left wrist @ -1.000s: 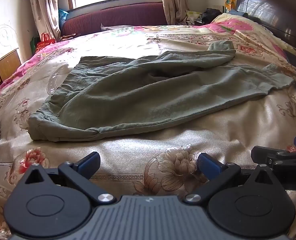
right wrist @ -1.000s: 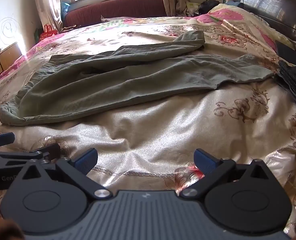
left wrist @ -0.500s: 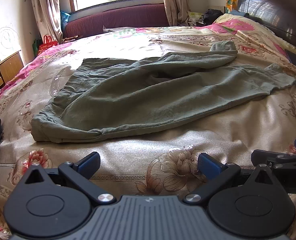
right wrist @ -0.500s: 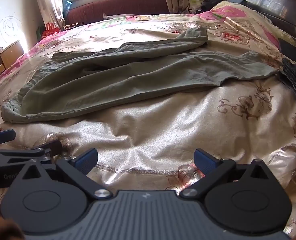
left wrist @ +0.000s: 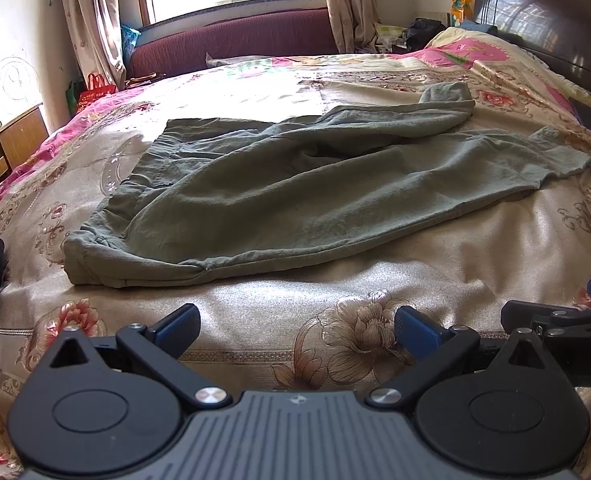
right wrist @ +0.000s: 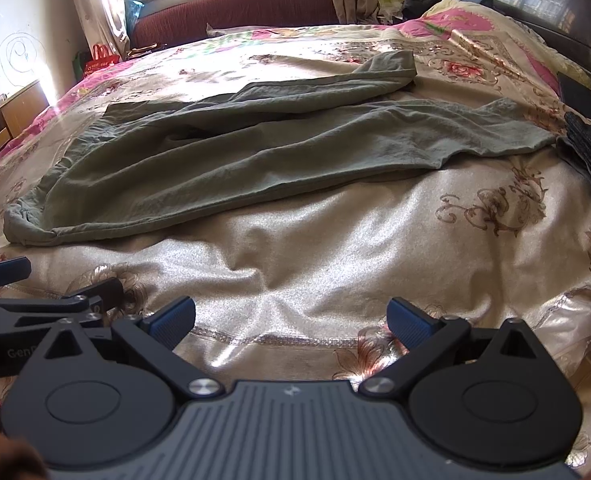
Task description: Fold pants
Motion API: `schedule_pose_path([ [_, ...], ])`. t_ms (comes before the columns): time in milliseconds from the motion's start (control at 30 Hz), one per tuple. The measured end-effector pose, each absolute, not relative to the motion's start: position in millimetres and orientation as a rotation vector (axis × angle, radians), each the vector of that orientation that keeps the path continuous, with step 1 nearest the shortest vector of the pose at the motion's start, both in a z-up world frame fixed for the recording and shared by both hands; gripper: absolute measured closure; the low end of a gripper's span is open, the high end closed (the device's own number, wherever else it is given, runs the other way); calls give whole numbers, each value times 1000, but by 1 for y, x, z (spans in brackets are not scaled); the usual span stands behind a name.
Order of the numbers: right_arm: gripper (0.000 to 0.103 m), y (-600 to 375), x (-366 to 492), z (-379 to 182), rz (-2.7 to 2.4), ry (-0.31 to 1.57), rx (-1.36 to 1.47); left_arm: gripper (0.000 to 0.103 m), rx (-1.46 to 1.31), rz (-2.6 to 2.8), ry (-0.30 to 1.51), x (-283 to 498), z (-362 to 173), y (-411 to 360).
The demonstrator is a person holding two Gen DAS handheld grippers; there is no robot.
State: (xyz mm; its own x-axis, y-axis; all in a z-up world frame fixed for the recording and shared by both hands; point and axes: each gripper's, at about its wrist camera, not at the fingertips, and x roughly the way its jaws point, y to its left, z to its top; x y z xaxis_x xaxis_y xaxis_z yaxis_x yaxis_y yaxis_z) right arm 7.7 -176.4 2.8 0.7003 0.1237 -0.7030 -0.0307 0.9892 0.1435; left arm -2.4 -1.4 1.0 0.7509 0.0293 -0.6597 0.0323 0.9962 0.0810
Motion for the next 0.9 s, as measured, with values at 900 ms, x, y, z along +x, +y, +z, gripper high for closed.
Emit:
schedule_pose_path([
  [900,4,-145,17,18,185,712,-13,0,55,44,666,6,11,24],
])
